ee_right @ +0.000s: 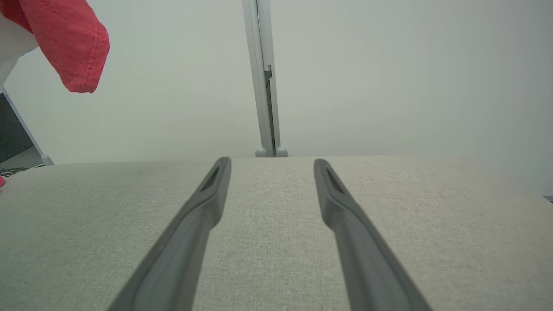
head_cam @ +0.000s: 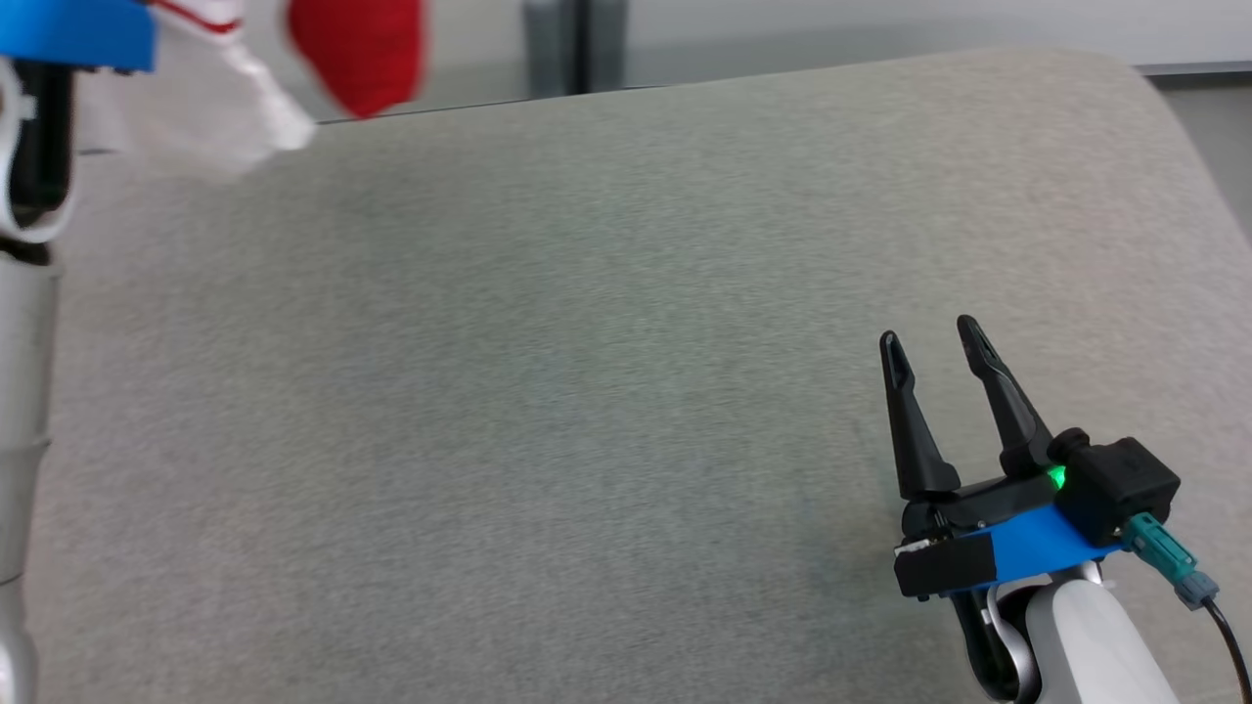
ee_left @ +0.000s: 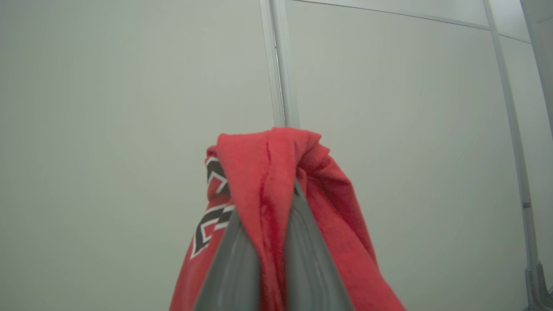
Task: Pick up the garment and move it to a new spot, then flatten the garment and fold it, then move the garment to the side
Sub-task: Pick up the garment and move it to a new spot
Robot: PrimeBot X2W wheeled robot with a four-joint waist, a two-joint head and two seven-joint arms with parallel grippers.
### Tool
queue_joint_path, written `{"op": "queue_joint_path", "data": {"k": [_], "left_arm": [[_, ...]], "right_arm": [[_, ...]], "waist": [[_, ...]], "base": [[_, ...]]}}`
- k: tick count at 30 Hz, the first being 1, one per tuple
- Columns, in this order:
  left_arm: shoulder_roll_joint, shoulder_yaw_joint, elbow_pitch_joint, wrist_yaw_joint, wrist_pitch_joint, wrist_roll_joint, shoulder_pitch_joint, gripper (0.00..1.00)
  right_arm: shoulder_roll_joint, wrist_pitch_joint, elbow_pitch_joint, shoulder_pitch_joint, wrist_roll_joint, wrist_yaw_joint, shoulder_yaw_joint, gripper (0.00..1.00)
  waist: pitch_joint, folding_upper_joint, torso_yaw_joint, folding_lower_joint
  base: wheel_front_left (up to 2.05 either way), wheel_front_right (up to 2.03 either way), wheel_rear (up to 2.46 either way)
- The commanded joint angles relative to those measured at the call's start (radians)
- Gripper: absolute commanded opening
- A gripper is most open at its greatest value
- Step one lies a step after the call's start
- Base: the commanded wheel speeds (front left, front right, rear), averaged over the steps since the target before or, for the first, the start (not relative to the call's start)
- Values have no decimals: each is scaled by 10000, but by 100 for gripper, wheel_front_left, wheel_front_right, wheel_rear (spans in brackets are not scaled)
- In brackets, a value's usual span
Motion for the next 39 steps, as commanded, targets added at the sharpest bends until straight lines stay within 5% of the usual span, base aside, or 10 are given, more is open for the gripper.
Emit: {"op": "queue_joint_path", "data": {"k": [1, 13, 31, 32, 33, 39], "left_arm": [[-123, -212, -86, -20, 115, -27, -190, 0], [-1046, -2375, 693, -19, 267, -239, 914, 0], [-1930, -5508, 2887, -19, -531, -1004, 4466, 0], [-1990, -5515, 2951, -19, -562, -1042, 4559, 28], [-2061, -5548, 2998, -19, -603, -1084, 4663, 100], [-2359, -5015, 2369, 104, -686, -932, 4924, 100]], "right_arm": [[-44, -36, -5, 122, 124, 4, 53, 100], [-41, -35, -40, -142, 547, 4, 371, 100], [-43, -35, 186, 11, 311, 4, 182, 100], [-44, -35, 195, 12, 318, 4, 197, 100], [-43, -35, 200, 21, 315, 4, 195, 100], [-41, -35, 302, 186, 195, 4, 86, 100]], "waist": [[-247, 1, -448, 1], [-34, 1, -1311, 1], [-121, 1, -782, 1], [-152, 1, -734, 1], [-196, 1, -666, 1], [-586, 1, -258, 1]], "base": [[0, 0, 0], [0, 0, 0], [0, 0, 0], [0, 0, 0], [0, 0, 0], [0, 0, 0]]}}
